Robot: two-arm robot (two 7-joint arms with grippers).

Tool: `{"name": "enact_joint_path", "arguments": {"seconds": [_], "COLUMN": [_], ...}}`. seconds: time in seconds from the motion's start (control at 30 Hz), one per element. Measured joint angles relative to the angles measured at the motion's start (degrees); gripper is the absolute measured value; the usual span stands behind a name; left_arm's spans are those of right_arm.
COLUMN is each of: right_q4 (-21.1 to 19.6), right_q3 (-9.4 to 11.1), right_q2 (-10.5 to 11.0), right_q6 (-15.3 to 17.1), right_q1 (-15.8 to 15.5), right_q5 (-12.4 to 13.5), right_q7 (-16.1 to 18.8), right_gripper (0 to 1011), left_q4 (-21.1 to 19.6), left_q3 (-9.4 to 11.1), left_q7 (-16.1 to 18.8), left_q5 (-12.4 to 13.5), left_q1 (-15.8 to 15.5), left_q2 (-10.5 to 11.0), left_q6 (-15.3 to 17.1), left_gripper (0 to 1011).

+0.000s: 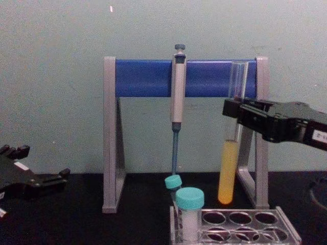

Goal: Pick up the test tube from the test tube rack, shake it, then place it back into the test tube rack.

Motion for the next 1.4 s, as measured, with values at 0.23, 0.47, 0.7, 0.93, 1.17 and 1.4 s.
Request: {"name": "enact_joint_path", "arguments": {"seconds": [0.23,0.47,0.7,0.93,1.17,1.4], "right_q4": [4.00,5.28,4.87,3.59,0.45,-3.87], "right_q3": [-0.45,-0.02,0.67,1.99,3.31,4.04], "right_q2": [-1.71,-2.14,-1.93,-0.90,1.27,3.76], "right_q6": [-0.80,-1.17,-1.24,-1.24,-0.40,1.54], "right_q1": [3.08,3.76,3.22,2.06,-0.52,-3.96], "right_q5": [-0.33,-1.00,-1.25,-1.59,-2.34,-1.46], "right_q7": [-0.59,-1.65,-2.04,-2.89,-3.79,-2.58], "right_gripper": [221,221,221,221,221,221], "left_q4": [0.00,0.00,0.00,0.00,0.00,0.00], "left_q3": [0.00,0.00,0.00,0.00,0.00,0.00], "left_q7": [0.00,0.00,0.00,0.00,0.00,0.00], "left_q5": [0.00,0.00,0.00,0.00,0.00,0.00], "left_q1": [0.00,0.00,0.00,0.00,0.00,0.00], "left_q2": [0.00,0.00,0.00,0.00,0.00,0.00], "left_q6": [0.00,0.00,0.00,0.00,0.00,0.00], "left_gripper": [1001,1001,1001,1001,1001,1001]}}
